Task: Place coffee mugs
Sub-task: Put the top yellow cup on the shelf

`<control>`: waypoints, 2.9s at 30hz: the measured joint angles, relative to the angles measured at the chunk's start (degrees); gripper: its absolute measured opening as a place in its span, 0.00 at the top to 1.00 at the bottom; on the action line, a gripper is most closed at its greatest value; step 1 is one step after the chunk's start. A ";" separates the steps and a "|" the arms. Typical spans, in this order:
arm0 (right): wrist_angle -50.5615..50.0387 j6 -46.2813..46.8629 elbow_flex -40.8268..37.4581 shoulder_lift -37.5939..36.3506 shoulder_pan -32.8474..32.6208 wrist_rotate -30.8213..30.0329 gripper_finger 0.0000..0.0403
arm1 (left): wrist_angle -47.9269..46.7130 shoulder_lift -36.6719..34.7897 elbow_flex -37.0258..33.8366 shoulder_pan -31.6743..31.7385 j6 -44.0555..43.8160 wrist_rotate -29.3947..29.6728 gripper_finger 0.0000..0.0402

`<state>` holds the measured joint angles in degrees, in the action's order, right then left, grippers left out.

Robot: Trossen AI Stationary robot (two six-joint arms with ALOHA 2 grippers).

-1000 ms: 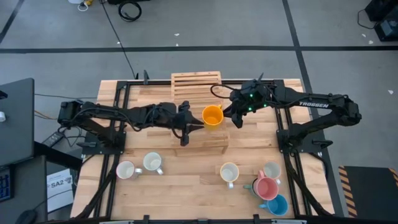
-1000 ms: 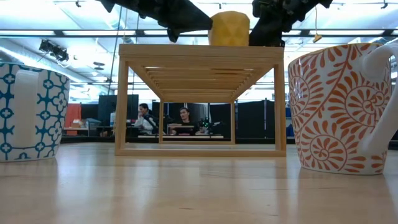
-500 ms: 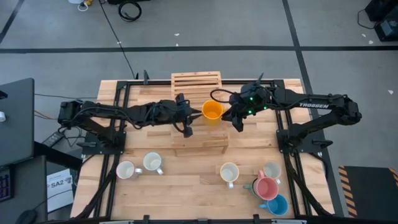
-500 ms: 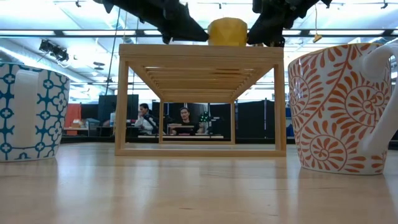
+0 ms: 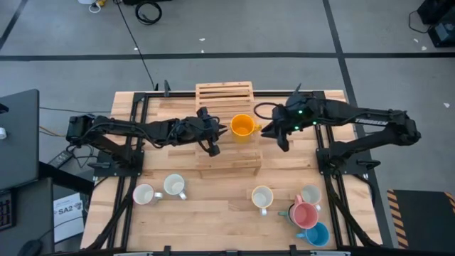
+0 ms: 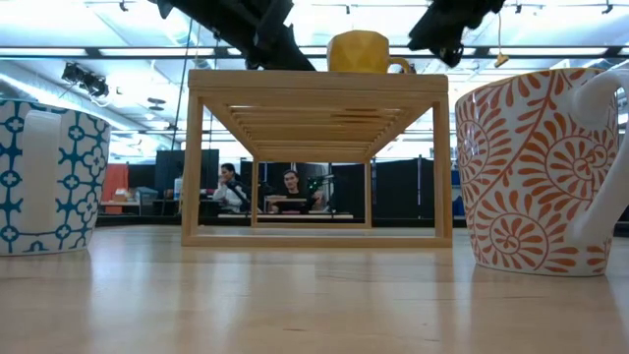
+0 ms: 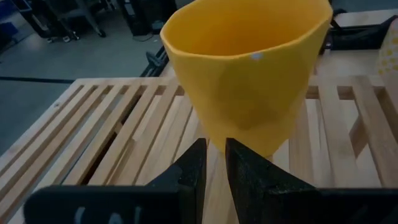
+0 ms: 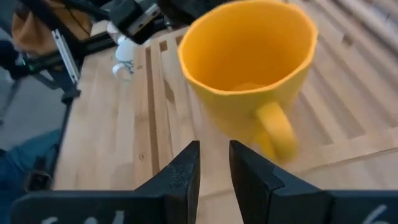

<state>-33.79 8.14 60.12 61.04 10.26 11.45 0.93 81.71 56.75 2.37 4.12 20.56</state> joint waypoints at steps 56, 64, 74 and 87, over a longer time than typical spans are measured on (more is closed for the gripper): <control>8.97 -11.32 -8.81 -0.27 3.26 -6.89 0.55 | -0.28 -0.02 0.02 0.02 -0.04 -0.28 0.84; 13.68 -11.63 -8.81 2.44 3.27 -6.89 0.55 | -0.31 -0.02 0.02 0.02 -0.02 -0.28 0.84; 14.90 -12.41 -8.81 2.44 3.28 -6.85 0.62 | -0.33 -0.02 0.02 0.02 0.02 -0.28 0.84; 15.53 -9.37 -8.81 2.44 3.50 -7.47 0.86 | -10.17 -5.38 0.04 0.02 -1.46 -0.23 0.84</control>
<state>-18.26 -1.24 51.31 63.48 13.76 3.98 -9.24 76.33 56.80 2.39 2.66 20.32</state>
